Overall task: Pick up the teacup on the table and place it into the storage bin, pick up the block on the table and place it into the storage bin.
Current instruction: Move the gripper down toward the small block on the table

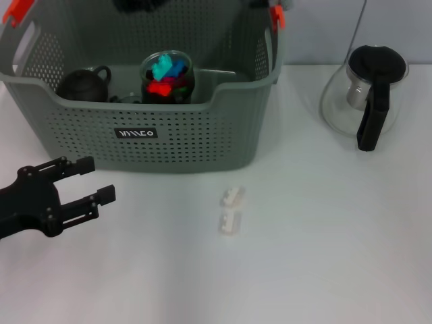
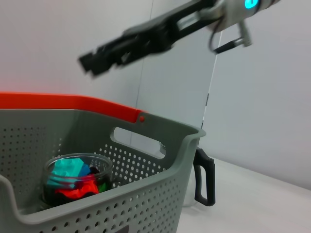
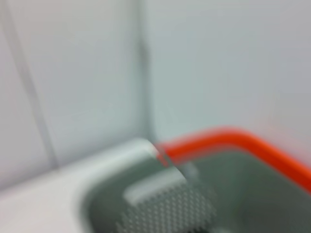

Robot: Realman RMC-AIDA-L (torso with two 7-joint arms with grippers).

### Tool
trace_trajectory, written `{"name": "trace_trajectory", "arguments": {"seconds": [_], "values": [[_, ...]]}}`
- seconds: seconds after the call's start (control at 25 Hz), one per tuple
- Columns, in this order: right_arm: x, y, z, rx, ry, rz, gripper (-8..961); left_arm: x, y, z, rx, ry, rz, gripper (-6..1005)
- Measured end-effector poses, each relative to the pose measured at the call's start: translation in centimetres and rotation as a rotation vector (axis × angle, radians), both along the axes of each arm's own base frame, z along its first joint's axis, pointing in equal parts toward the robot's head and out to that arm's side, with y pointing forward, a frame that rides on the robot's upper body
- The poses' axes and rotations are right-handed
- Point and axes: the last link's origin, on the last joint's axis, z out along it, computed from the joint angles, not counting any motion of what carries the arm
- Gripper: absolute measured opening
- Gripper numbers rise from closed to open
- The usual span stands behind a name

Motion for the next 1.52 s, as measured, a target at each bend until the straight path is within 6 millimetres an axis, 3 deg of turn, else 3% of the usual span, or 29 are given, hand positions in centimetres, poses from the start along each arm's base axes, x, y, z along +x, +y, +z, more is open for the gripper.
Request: {"name": "trace_trajectory", "arguments": {"seconds": [0.08, 0.12, 0.2, 0.32, 0.48, 0.64, 0.84, 1.08, 1.12, 1.16, 1.28, 1.52], "values": [[0.2, -1.5, 1.4, -0.056, 0.098, 0.057, 487, 0.0, 0.0, 0.0, -0.001, -0.002, -0.002, 693], [1.5, -3.2, 3.0, -0.113, 0.185, 0.106, 488, 0.0, 0.0, 0.1, 0.001, -0.003, -0.001, 693], [2.1, -3.9, 3.7, -0.135, 0.209, 0.125, 484, 0.0, 0.0, 0.1, 0.003, -0.003, -0.001, 694], [5.5, -5.7, 6.3, -0.201, 0.229, 0.137, 479, -0.1, 0.1, 0.3, 0.009, 0.002, 0.003, 694], [9.5, -7.8, 9.3, -0.333, 0.133, 0.083, 477, -0.2, 0.1, 0.5, 0.011, 0.01, 0.005, 693], [12.1, -10.0, 10.0, -0.484, -0.082, 0.004, 477, -0.4, 0.0, 0.7, 0.021, 0.014, 0.012, 693], [12.2, -10.5, 7.7, -0.552, -0.323, -0.06, 477, -0.4, 0.1, 0.7, 0.023, 0.011, 0.015, 694], [10.2, -10.9, 2.2, -0.564, -0.571, 0.057, 476, -0.4, 0.1, 0.7, 0.026, 0.006, 0.014, 693], [9.7, -10.5, 0.4, -0.535, -0.619, 0.054, 476, -0.4, 0.1, 0.7, 0.026, 0.005, 0.014, 693], [9.7, -10.5, 0.4, -0.535, -0.619, 0.054, 476, -0.4, 0.1, 0.7, 0.027, 0.004, 0.015, 694], [9.4, -9.7, -2.0, -0.5, -0.657, 0.017, 476, -0.4, 0.1, 0.8, 0.032, 0.001, 0.019, 694], [10.6, -8.5, -5.7, -0.476, -0.675, -0.036, 476, -0.6, 0.1, 0.8, 0.035, 0.008, 0.028, 693]]}}
